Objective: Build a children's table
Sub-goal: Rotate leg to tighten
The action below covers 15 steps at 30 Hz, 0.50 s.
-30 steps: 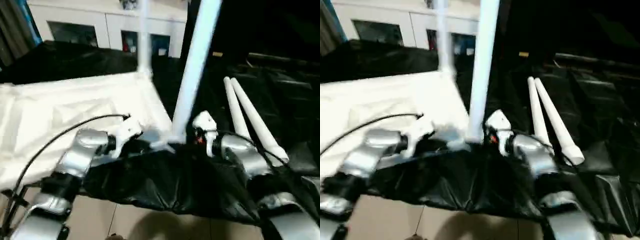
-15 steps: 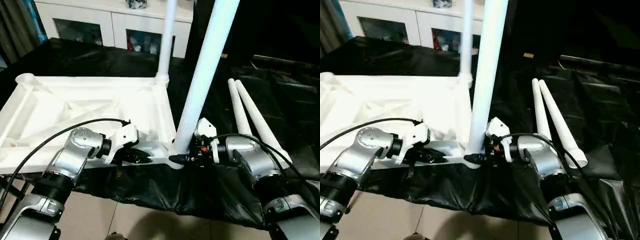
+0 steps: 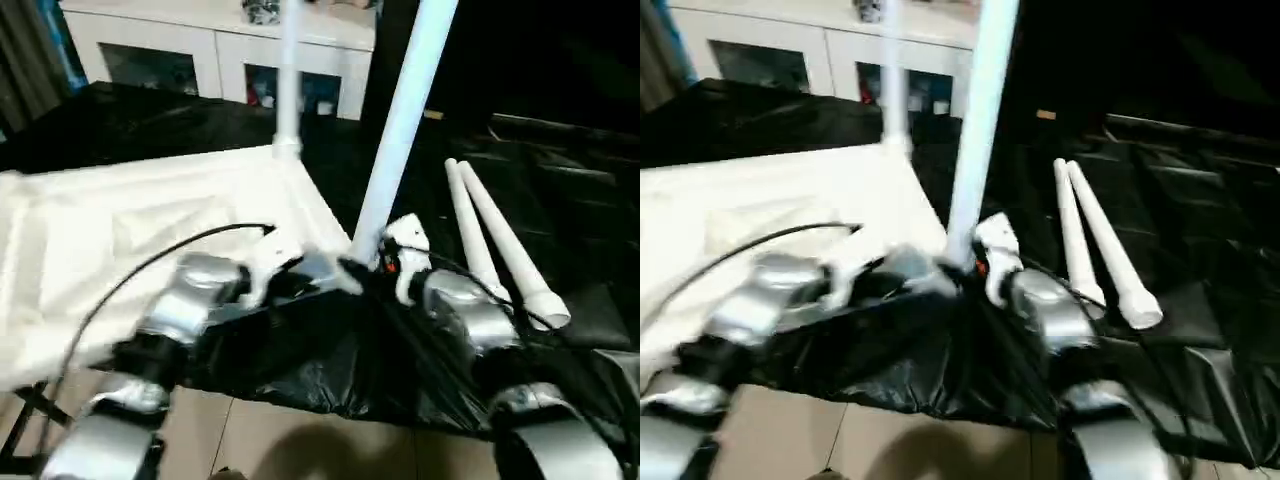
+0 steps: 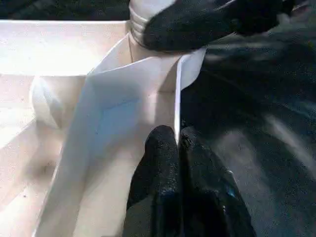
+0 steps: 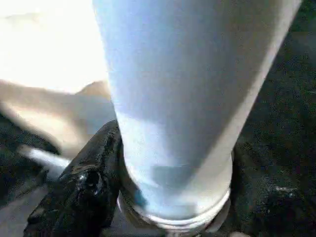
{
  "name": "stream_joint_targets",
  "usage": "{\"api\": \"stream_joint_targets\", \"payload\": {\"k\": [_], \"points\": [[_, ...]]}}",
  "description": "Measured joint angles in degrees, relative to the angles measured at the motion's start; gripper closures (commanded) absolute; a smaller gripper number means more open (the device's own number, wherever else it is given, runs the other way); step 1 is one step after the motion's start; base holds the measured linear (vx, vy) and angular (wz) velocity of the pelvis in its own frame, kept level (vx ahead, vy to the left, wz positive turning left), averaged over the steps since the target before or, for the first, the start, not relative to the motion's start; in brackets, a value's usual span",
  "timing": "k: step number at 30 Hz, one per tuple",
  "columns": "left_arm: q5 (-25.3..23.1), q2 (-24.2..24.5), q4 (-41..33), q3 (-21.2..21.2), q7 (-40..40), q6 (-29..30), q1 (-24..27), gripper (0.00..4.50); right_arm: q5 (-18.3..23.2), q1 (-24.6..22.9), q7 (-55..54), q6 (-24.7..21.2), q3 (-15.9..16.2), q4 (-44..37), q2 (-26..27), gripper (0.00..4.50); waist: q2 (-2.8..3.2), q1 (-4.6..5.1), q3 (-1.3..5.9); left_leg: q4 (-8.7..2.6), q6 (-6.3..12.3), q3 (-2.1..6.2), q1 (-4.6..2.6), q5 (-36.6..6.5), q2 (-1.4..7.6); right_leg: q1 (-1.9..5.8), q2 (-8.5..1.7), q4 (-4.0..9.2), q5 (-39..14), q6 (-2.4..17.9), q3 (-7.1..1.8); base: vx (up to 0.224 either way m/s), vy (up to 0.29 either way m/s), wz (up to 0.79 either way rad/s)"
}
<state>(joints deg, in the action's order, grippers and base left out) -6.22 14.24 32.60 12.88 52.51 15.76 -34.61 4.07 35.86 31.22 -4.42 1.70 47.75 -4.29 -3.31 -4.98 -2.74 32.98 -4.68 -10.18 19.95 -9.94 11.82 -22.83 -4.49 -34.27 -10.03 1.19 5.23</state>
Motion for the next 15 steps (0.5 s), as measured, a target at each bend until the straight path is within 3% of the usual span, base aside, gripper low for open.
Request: {"api": "stream_joint_targets", "payload": {"k": [5, 6, 10, 15], "points": [[-0.8, -3.7, 1.0, -0.3, -5.9, 2.1, -1.1, 4.5, -0.1, 2.1, -9.4, 0.6, -1.8, 2.8, 2.1, 1.8, 0.36, -0.21, 0.06, -0.03, 0.01, -0.01, 0.1, 0.0, -0.06, 0.02, -0.05, 0.1, 0.0, 0.0, -0.01, 0.0, 0.0, 0.0], [-0.9, -4.1, 1.0, -0.4, -6.5, 2.2, -1.1, 4.5, -0.2, 2.1, -10.5, 1.4, -2.3, 3.2, 2.6, 1.25, 0.41, -0.28, 0.08, -0.04, 0.01, -0.02, 0.11, 0.0, -0.06, 0.02, -0.06, 0.07, 0.1, 0.0, -0.01, 0.0, 0.0, 0.0], [-1.1, -4.4, 0.8, -0.4, -6.5, 2.2, -1.1, 4.5, -0.4, 2.1, -10.5, 3.4, -2.8, 4.1, 3.1, 0.9, 0.49, -0.38, 0.13, -0.11, 0.01, -0.02, 0.12, 0.0, -0.04, 0.02, -0.06, -0.04, 0.1, -0.1, -0.01, 0.0, 0.0, 0.0], [-0.9, -3.1, -0.6, -0.4, -4.4, 2.1, -0.5, 4.5, -0.5, 2.0, -2.8, 4.1, -1.7, 4.0, 0.8, 0.36, 0.43, -0.16, 0.07, -0.12, 0.01, -0.02, 0.18, 0.0, -0.01, -0.05, -0.04, -0.07, 0.1, -0.1, -0.01, 0.0, 0.0, 0.0]]}}
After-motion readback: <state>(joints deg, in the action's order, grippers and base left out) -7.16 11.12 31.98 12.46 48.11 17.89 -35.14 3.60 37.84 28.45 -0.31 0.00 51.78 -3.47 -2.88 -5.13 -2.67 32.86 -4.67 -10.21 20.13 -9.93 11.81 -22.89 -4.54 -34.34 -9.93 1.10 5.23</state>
